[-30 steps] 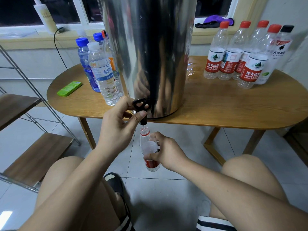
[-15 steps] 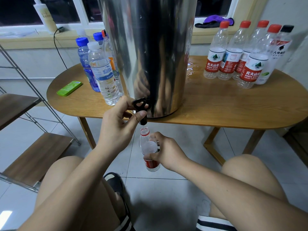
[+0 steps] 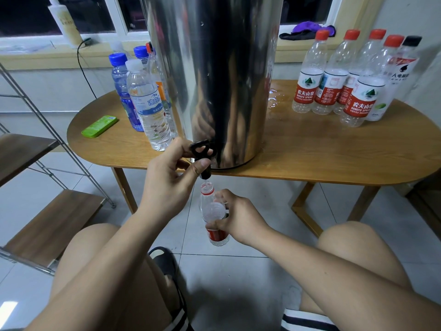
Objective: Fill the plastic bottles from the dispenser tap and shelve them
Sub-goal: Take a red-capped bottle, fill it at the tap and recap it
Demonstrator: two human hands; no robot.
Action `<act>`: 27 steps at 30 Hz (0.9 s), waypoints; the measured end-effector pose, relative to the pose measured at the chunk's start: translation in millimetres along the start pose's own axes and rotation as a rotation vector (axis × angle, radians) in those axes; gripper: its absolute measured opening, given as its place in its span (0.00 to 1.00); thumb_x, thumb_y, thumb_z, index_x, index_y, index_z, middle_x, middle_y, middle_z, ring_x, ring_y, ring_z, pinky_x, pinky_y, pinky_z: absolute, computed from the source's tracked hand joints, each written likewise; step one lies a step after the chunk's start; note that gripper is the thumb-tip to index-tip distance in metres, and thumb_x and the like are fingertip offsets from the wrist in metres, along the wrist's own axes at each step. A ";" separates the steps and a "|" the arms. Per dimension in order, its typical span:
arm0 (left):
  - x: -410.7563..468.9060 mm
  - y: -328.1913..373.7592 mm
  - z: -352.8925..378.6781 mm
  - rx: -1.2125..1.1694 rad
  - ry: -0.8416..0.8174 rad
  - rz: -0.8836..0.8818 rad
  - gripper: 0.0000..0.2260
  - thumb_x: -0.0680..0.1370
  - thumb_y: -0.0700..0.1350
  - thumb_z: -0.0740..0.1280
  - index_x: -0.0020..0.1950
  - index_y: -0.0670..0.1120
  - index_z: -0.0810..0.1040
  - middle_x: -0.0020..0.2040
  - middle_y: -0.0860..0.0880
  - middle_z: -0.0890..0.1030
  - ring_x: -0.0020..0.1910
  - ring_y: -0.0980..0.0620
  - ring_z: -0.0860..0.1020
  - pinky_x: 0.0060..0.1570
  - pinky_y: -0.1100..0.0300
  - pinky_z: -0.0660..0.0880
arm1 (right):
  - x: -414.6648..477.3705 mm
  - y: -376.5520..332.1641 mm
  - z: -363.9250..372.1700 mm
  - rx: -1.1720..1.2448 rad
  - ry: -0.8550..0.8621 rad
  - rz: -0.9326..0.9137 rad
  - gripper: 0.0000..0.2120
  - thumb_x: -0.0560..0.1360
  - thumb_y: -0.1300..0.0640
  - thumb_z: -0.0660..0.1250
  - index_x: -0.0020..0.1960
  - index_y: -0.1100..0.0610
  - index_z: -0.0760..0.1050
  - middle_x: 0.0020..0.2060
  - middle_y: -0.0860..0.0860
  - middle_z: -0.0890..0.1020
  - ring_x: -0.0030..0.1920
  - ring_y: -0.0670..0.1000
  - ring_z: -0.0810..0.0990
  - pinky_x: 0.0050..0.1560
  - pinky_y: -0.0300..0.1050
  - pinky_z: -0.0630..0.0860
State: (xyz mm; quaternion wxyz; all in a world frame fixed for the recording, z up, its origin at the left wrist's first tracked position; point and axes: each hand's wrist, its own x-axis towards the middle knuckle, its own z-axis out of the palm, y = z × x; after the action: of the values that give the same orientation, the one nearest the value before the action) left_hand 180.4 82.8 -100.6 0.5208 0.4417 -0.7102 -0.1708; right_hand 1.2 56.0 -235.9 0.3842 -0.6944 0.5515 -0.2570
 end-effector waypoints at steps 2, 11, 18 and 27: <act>-0.1 0.8 -0.1 0.003 0.002 0.001 0.06 0.83 0.38 0.74 0.57 0.44 0.80 0.52 0.51 0.88 0.49 0.58 0.87 0.49 0.53 0.82 | 0.0 -0.4 0.0 -0.006 -0.002 -0.002 0.41 0.55 0.30 0.76 0.65 0.41 0.72 0.61 0.41 0.83 0.58 0.50 0.84 0.56 0.55 0.84; -0.7 0.8 -0.1 0.004 -0.002 -0.018 0.09 0.83 0.40 0.74 0.55 0.53 0.78 0.49 0.52 0.88 0.48 0.54 0.87 0.50 0.47 0.81 | -0.7 -0.3 -0.4 0.006 0.001 -0.008 0.42 0.55 0.31 0.76 0.66 0.42 0.73 0.61 0.41 0.84 0.59 0.49 0.84 0.57 0.53 0.84; -1.1 0.7 -0.2 0.004 -0.001 -0.018 0.05 0.83 0.40 0.74 0.57 0.46 0.80 0.50 0.53 0.87 0.48 0.55 0.86 0.50 0.48 0.81 | -0.5 0.3 -0.3 0.003 0.002 -0.013 0.43 0.55 0.31 0.76 0.67 0.42 0.73 0.62 0.41 0.83 0.59 0.48 0.84 0.58 0.53 0.84; -0.9 0.5 -0.4 0.010 -0.001 -0.017 0.05 0.83 0.39 0.74 0.57 0.43 0.81 0.50 0.53 0.87 0.48 0.56 0.86 0.49 0.50 0.81 | 0.2 1.2 -0.7 -0.004 0.005 -0.011 0.40 0.59 0.37 0.81 0.67 0.43 0.73 0.63 0.42 0.83 0.59 0.50 0.84 0.58 0.54 0.84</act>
State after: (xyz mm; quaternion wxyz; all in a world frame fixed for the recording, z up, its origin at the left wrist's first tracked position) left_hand 180.6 83.9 -100.7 0.5170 0.4502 -0.7075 -0.1719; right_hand 0.0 55.6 -236.5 0.3802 -0.6976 0.5490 -0.2598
